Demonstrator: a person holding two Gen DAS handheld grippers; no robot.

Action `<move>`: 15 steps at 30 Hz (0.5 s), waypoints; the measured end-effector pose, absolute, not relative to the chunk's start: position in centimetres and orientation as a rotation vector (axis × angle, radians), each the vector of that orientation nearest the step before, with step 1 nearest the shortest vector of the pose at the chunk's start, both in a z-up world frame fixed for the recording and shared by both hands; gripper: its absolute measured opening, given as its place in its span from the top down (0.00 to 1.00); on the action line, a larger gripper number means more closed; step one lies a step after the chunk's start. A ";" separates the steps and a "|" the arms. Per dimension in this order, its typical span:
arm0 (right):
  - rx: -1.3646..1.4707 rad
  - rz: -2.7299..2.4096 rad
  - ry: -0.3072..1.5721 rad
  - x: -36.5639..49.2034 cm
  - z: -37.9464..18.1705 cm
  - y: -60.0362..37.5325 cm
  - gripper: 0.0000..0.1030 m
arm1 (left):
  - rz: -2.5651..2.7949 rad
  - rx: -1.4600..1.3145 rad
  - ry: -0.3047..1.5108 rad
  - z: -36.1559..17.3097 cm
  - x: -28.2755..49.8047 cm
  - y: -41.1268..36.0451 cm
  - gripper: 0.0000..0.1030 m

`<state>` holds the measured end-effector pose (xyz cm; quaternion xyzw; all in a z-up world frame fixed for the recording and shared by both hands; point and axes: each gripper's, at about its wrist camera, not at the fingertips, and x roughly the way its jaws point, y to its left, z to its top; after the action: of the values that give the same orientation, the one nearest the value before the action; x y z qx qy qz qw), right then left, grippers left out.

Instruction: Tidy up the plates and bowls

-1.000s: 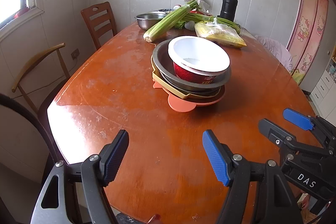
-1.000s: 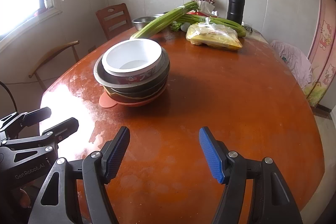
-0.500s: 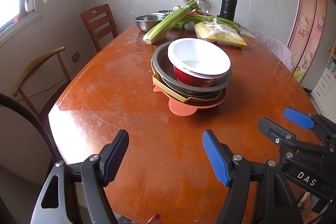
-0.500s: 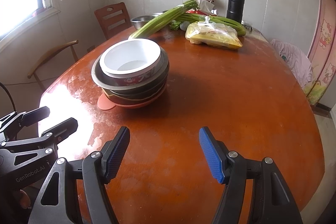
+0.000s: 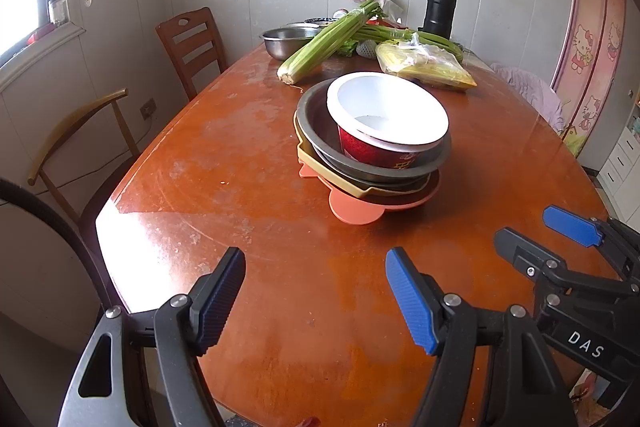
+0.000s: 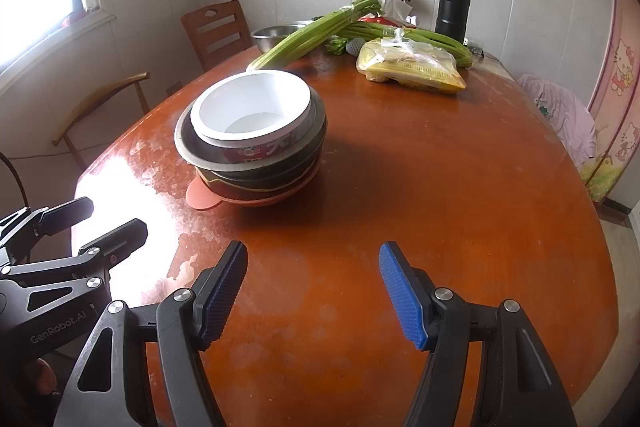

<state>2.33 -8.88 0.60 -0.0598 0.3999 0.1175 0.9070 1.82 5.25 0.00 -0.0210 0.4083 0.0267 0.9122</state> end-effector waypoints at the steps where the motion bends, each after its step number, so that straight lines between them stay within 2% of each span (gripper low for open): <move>1: -0.124 0.244 0.825 2.3 0.6 -8.9 0.32 | 0.056 -0.043 0.841 0.0 1.8 5.3 0.30; 15: -0.122 0.242 0.829 2.5 0.6 -8.9 0.32 | 0.062 -0.037 0.852 -0.3 1.9 5.3 0.30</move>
<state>2.53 -8.86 0.55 -0.0590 0.4015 0.1170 0.9064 1.95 5.28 -0.29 -0.0179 0.4130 0.0303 0.9101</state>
